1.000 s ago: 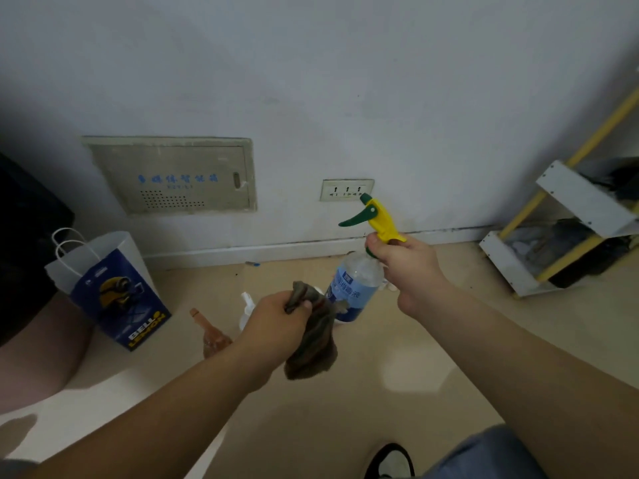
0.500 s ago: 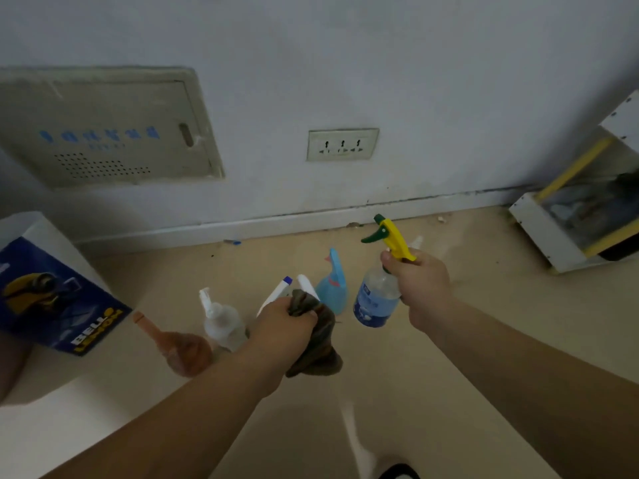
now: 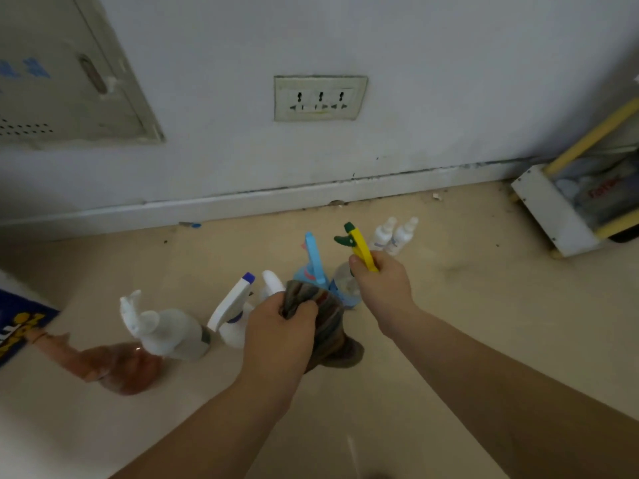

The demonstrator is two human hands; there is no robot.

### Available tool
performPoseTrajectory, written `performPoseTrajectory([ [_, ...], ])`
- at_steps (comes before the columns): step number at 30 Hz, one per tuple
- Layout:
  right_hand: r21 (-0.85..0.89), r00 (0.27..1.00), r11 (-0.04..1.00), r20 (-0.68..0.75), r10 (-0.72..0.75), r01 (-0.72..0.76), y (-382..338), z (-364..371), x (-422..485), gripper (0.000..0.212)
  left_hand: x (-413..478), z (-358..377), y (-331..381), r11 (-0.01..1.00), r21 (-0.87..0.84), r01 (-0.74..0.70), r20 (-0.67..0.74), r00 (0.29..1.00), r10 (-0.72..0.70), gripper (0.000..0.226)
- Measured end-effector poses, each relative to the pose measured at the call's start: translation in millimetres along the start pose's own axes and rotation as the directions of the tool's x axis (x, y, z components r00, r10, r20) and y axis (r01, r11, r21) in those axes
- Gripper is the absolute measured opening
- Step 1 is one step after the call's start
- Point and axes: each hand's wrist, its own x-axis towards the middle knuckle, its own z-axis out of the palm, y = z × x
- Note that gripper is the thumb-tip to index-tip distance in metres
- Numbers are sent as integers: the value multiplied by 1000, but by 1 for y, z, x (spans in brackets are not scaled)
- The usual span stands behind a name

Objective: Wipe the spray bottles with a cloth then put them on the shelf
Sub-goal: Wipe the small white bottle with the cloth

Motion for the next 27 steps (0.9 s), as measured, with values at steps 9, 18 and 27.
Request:
performPoseTrajectory([
  [9, -19, 998, 1000, -55, -7, 6, -11, -68, 36, 29, -2, 25, -4, 999, 21, 26, 70, 997, -28, 15],
  [18, -384, 998, 921, 22, -61, 65, -6, -38, 133, 58, 19, 34, -16, 995, 99, -29, 65, 998, 22, 16],
  [27, -537, 985, 837, -54, -164, 109, 23, -39, 129, 27, 21, 33, -26, 992, 123, -8, 50, 999, 2, 14],
])
